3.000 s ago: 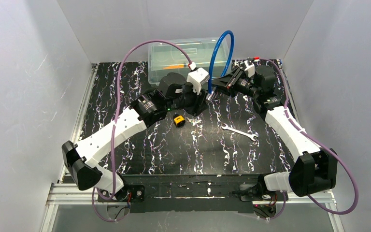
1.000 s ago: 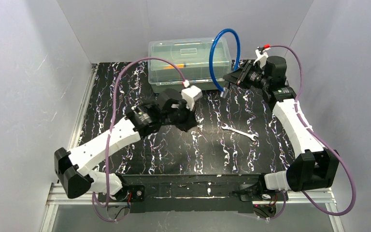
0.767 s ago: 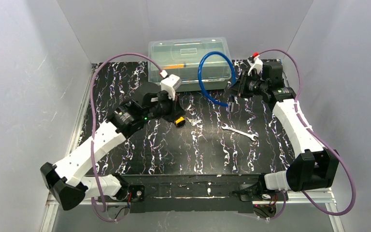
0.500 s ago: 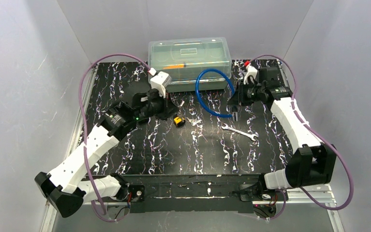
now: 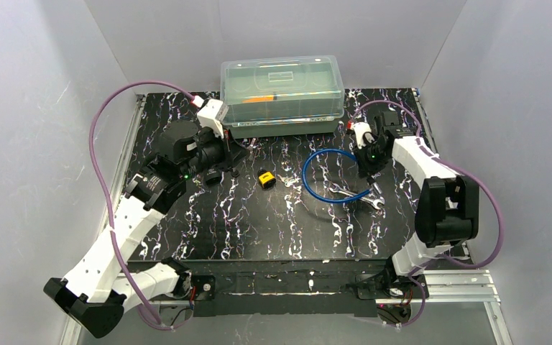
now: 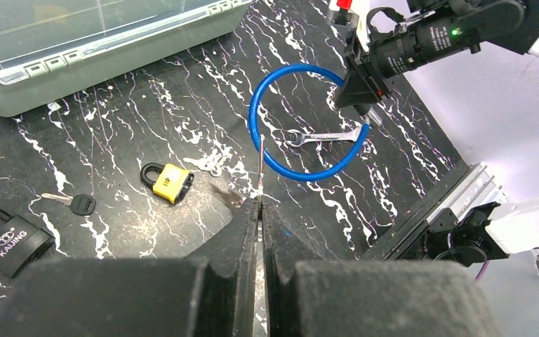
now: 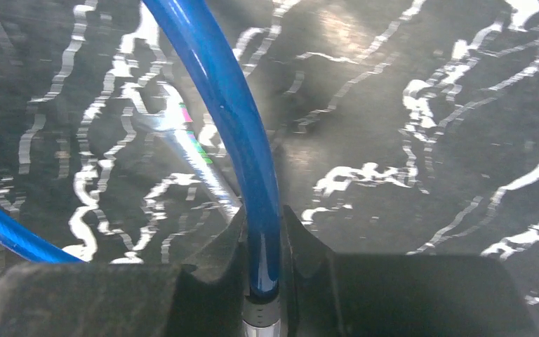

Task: Lock with the key
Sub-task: Move the distractor to the center of the board.

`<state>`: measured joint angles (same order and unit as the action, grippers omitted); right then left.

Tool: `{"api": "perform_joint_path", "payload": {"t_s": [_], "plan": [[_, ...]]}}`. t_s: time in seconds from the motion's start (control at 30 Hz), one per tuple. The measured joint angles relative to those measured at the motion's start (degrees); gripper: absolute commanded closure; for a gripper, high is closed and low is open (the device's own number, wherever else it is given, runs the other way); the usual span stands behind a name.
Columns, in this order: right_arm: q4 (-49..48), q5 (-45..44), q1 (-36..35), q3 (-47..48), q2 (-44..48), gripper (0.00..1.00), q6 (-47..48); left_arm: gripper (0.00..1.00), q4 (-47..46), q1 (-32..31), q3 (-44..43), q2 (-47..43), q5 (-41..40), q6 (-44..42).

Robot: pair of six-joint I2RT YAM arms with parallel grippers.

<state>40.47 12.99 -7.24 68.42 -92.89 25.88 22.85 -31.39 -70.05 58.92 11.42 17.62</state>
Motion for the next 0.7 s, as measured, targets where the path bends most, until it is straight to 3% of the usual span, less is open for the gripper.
{"api": "perform_joint_path", "payload": {"t_s": [0.4,0.7], "plan": [[-7.44,-4.99,11.91,5.54,-7.36,0.99,11.02,1.00,-0.04,0.47,0.31,0.01,0.04,0.25],[-19.86,-6.48,13.03,2.60,-7.78,0.99,21.17,1.00,-0.11,0.53,0.38,0.17,0.04,0.21]]}}
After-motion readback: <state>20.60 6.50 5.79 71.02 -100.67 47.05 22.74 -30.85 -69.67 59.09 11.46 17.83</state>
